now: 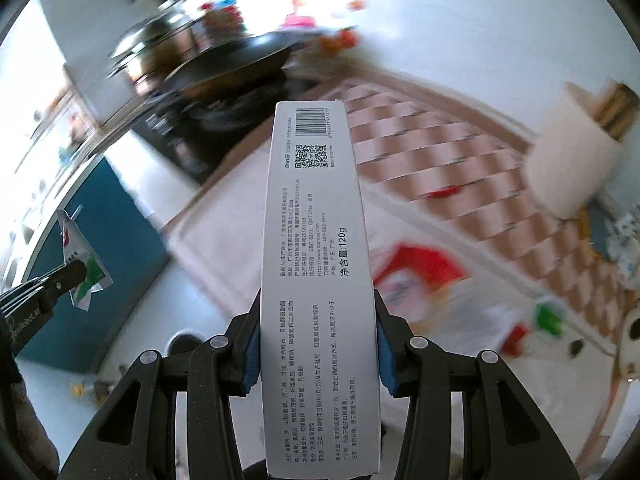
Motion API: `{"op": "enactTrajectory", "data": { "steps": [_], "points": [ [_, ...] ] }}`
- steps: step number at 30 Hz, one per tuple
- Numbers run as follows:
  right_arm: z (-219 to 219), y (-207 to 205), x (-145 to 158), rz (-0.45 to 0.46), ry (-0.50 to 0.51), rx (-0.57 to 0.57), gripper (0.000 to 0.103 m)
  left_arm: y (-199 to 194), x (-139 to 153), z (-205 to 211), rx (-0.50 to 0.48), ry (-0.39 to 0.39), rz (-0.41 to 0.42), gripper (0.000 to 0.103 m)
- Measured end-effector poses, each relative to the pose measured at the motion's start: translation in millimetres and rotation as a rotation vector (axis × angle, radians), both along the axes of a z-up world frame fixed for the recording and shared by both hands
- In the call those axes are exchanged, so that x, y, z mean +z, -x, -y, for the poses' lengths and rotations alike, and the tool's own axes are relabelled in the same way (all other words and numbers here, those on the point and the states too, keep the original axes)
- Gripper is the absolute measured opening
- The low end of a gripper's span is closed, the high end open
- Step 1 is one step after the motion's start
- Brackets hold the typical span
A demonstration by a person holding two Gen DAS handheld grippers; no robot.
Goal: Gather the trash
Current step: 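Carry the box and sachet to the bin and open both tools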
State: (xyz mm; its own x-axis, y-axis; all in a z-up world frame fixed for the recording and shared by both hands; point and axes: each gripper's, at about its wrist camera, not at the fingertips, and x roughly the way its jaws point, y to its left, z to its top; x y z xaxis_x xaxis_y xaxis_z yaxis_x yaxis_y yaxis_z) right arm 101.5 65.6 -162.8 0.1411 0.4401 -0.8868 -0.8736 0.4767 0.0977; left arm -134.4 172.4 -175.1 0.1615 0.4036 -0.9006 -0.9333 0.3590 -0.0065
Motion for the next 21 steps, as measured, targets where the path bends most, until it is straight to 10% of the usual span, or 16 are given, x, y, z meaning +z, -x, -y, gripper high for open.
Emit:
{"op": "enactTrajectory", "data": {
  "steps": [10, 21],
  "points": [
    [-96, 183, -122, -0.111, 0.176, 0.354, 0.048, 172, -127, -43, 0.335, 0.205, -0.064, 0.001],
    [-170, 303, -361, -0.273, 0.408, 0.584, 0.048, 293, -401, -84, 0.574, 0.55, 0.121, 0.002]
  ]
}}
